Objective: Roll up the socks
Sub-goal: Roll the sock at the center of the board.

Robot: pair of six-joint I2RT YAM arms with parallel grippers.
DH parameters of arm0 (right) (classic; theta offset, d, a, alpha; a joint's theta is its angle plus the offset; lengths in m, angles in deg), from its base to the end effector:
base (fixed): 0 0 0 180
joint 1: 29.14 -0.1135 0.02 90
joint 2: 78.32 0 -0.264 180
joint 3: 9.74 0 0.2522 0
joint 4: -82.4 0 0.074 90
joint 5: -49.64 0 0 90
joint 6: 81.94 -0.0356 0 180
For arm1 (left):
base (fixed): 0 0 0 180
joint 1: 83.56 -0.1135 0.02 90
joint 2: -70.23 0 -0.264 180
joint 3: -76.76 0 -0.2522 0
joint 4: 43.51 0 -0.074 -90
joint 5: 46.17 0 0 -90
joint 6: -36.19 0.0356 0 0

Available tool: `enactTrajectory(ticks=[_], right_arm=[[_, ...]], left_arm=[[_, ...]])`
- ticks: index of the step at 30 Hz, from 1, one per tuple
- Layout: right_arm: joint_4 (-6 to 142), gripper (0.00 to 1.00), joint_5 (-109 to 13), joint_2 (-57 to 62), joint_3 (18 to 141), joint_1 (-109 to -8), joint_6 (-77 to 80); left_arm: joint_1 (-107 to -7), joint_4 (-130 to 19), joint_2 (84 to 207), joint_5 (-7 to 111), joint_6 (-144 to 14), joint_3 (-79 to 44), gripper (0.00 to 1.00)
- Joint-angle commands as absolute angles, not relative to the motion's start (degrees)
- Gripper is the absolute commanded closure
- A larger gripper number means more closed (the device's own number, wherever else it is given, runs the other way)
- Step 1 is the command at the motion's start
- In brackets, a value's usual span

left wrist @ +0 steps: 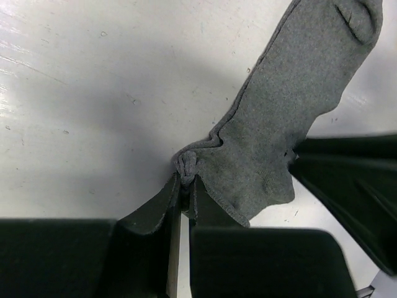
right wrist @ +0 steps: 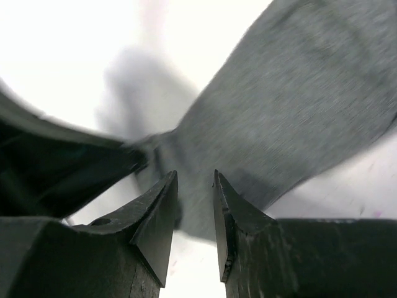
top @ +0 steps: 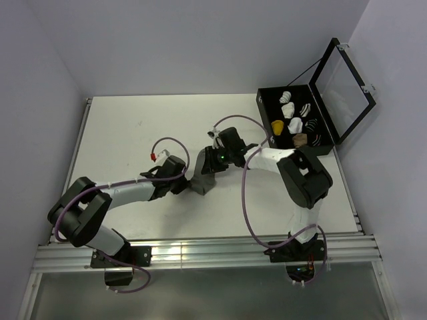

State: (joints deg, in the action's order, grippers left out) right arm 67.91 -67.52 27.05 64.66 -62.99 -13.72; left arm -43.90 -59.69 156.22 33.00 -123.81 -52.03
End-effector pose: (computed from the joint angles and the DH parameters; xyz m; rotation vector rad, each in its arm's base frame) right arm 0.3068 0.2254 0.1630 -0.5051 2.4425 1.0046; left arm 0.2178 -0.1718 0.1484 -0.7459 2.4253 -0.5965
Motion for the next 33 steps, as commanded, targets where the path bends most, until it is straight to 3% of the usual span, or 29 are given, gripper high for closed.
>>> enactTrajectory(ticks=[1, 7, 12, 20, 24, 33], right_arm=[[65.83, 0.63, -64.27, 31.27, 69.13, -62.72, -12.07], [62.67, 0.62, -62.69, 38.04, 74.68, -62.37, -11.63], [61.96, 0.62, -61.63, 36.83, 75.66, -62.28, -9.88], [68.64, 0.6, -56.37, 19.0, 62.05, -64.47, -3.73], [74.26, 0.53, -50.4, 10.04, 54.57, -68.77, 0.49], [86.3, 0.44, -36.51, 4.13, 40.6, -82.22, 6.2]], left_arm=[[-43.22, -63.42, 156.18, 32.49, -120.78, -49.31, 0.97], [-42.61, -66.76, 156.27, 32.84, -118.15, -47.21, 0.99], [-41.91, -71.33, 157.85, 31.7, -115.86, -43.87, 1.0], [-41.9, -76.51, 162.95, 32.14, -114.9, -38.86, 1.0], [-41.9, -78.28, 164.88, 32.49, -114.28, -36.14, 1.0], [-41.9, -79.34, 166.29, 33.46, -113.4, -34.28, 1.0]])
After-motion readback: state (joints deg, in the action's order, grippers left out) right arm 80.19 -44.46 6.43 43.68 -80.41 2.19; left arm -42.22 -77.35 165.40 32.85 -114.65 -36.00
